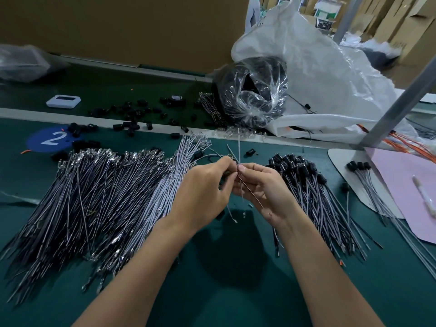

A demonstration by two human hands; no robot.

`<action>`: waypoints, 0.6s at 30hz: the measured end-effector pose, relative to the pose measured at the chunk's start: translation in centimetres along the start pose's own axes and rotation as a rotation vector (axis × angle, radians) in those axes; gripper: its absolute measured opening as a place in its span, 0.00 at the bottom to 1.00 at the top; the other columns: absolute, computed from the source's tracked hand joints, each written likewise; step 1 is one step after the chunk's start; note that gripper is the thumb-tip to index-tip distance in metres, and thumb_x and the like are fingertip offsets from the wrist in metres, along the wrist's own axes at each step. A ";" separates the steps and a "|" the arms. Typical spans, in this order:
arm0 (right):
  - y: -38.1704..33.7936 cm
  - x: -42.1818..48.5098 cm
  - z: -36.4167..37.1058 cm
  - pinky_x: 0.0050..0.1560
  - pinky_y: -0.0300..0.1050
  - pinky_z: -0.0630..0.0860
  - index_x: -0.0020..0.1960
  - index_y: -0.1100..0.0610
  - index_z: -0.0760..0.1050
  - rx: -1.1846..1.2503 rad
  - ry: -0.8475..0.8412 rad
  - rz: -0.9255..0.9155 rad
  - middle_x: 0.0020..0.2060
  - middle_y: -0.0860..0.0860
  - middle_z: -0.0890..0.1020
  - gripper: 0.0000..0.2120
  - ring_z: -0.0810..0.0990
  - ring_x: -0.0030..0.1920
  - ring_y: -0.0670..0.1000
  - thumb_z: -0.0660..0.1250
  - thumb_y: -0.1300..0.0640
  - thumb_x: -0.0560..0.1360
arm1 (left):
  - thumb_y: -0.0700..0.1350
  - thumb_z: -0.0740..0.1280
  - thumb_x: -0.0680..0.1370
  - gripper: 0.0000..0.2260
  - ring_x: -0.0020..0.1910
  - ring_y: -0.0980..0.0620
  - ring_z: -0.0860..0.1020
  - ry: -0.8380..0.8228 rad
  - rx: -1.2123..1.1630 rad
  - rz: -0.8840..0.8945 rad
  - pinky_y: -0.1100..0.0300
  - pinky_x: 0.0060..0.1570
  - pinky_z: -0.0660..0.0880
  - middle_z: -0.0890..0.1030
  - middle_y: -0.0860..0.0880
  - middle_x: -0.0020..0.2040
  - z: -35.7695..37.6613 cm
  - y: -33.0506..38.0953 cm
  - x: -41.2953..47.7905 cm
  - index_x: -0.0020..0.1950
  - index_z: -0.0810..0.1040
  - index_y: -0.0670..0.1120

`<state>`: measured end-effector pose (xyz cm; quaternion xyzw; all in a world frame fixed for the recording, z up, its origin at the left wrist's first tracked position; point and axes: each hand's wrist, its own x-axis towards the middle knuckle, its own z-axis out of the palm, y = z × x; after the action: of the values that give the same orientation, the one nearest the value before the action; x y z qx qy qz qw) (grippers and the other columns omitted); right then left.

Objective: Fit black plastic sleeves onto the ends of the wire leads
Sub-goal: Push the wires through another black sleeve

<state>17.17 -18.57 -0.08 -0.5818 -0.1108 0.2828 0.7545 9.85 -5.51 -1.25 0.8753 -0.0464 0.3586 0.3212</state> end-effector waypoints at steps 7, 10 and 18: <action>0.0 0.0 0.1 0.35 0.37 0.78 0.46 0.63 0.76 -0.043 -0.031 -0.114 0.34 0.55 0.84 0.07 0.82 0.32 0.48 0.69 0.63 0.69 | 0.34 0.70 0.75 0.12 0.46 0.62 0.83 0.096 -0.443 -0.294 0.69 0.46 0.78 0.82 0.56 0.53 0.0 0.5 0.3 0.57 0.79 0.45; 0.1 -0.2 0.2 0.35 0.36 0.78 0.45 0.62 0.77 -0.201 -0.020 -0.180 0.34 0.56 0.84 0.03 0.82 0.32 0.49 0.68 0.68 0.74 | 0.37 0.75 0.73 0.27 0.46 0.57 0.85 0.215 -0.666 -0.529 0.64 0.49 0.79 0.75 0.56 0.67 -0.1 0.4 0.6 0.69 0.69 0.48; 0.3 -0.4 0.8 0.35 0.36 0.77 0.47 0.64 0.79 -0.348 0.003 -0.210 0.34 0.56 0.84 0.04 0.82 0.32 0.48 0.68 0.70 0.74 | 0.34 0.74 0.71 0.14 0.47 0.49 0.85 0.260 -1.032 -0.799 0.60 0.45 0.81 0.86 0.43 0.48 -0.3 -0.1 1.0 0.57 0.81 0.40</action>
<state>16.35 -18.07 -0.02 -0.6890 -0.2172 0.1783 0.6681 10.43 -5.07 -0.51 0.5089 0.1548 0.2464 0.8101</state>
